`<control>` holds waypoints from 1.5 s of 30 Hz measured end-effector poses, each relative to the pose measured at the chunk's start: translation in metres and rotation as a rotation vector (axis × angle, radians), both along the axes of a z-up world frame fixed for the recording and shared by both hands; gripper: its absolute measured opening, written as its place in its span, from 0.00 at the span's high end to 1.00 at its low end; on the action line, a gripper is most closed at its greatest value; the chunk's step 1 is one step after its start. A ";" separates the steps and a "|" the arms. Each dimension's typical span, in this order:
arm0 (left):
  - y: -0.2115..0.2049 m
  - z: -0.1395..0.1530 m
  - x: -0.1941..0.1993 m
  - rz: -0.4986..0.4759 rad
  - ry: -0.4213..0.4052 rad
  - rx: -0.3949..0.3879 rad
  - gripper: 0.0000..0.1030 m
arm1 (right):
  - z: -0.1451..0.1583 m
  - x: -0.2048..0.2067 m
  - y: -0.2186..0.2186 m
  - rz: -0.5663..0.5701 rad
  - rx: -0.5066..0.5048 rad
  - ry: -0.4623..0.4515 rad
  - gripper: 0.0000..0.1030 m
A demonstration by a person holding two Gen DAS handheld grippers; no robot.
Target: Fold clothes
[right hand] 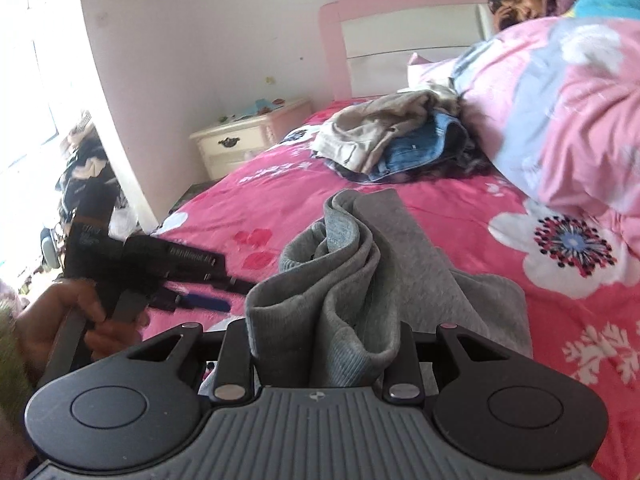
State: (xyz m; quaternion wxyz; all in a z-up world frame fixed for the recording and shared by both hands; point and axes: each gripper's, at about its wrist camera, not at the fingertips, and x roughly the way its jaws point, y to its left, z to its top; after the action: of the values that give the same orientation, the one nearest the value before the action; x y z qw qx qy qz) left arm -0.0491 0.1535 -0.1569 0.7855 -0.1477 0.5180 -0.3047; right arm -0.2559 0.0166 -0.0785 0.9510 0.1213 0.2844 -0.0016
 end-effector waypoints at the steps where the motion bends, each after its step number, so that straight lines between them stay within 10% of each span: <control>1: 0.006 -0.004 -0.004 0.022 0.008 0.006 0.47 | 0.001 0.001 0.003 0.007 -0.012 -0.002 0.70; 29: 0.070 -0.040 -0.028 0.230 0.217 -0.180 0.54 | -0.049 0.045 0.117 0.148 -0.361 0.113 0.69; 38: 0.084 -0.037 -0.030 0.279 0.243 -0.209 0.53 | -0.068 0.041 0.154 0.266 -0.549 0.110 0.41; 45: 0.096 -0.031 -0.028 0.315 0.230 -0.209 0.50 | -0.040 0.023 0.143 0.343 -0.425 0.020 0.39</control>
State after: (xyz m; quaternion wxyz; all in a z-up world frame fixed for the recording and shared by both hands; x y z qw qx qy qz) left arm -0.0774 0.2493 -0.1875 0.7397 -0.3412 0.5403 -0.2112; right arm -0.2326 0.1599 -0.1183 0.9385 -0.1311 0.3037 0.0987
